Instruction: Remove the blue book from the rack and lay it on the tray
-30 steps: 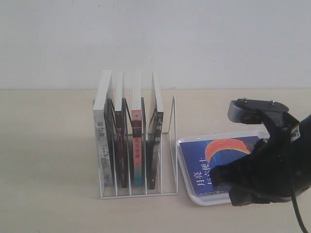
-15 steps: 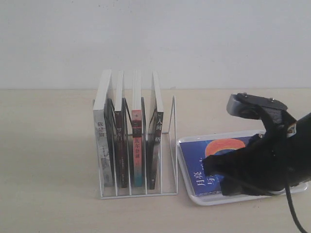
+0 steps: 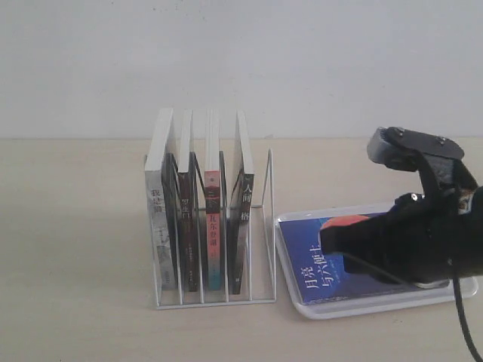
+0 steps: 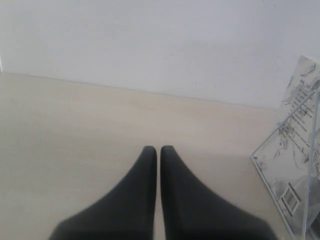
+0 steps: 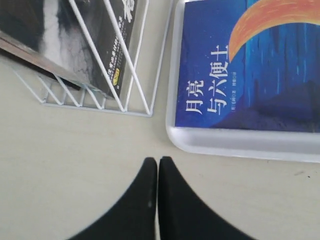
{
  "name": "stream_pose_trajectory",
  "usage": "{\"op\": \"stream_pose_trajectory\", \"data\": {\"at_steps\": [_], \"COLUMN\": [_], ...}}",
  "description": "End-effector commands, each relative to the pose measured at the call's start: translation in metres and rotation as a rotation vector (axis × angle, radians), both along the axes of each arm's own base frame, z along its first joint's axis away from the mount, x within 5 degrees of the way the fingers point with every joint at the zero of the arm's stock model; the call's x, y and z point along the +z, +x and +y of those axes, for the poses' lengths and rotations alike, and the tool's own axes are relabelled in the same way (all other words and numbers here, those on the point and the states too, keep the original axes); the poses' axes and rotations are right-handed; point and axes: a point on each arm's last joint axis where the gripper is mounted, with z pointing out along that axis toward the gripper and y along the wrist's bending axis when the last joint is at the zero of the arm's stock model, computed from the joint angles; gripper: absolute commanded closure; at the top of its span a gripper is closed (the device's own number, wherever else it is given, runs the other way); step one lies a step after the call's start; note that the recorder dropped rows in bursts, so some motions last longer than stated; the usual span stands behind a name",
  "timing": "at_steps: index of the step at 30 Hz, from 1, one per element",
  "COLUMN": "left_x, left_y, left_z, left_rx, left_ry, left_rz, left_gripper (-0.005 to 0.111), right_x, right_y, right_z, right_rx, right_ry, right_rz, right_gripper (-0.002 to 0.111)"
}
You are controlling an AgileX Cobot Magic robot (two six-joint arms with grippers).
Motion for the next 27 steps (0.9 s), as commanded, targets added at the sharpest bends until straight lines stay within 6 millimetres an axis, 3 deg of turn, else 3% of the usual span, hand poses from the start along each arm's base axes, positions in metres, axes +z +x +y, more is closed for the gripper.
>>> {"op": "stream_pose_trajectory", "data": {"at_steps": [1,8,13,15,21,27], "left_x": [0.002,0.002,0.002,0.002,0.002,0.002], "left_y": [0.0,0.0,0.0,0.0,0.0,0.0], "left_z": [0.0,0.0,0.0,0.0,0.0,0.0], "left_rx": [0.004,0.004,0.004,0.004,0.004,0.004], "left_ry": [-0.02,-0.02,-0.02,-0.02,-0.02,-0.02], "left_rz": [-0.008,-0.008,-0.008,-0.008,-0.008,-0.008], "left_gripper": [0.103,0.103,0.103,0.103,0.103,0.103], "right_x": [-0.011,-0.026,-0.035,-0.039,-0.036,-0.03], "right_y": [-0.016,-0.055,-0.09,-0.106,-0.12,-0.134], "right_z": [-0.012,-0.039,-0.063,-0.078,-0.1,-0.108], "right_rx": [-0.021,-0.042,-0.04,-0.072,-0.283,-0.342], "right_ry": [0.003,0.022,0.056,0.096,0.193,0.217], "right_rz": [-0.073,-0.17,-0.346,-0.529,-0.672,-0.774], "right_gripper": [0.108,0.108,0.108,0.108,0.108,0.108]}}
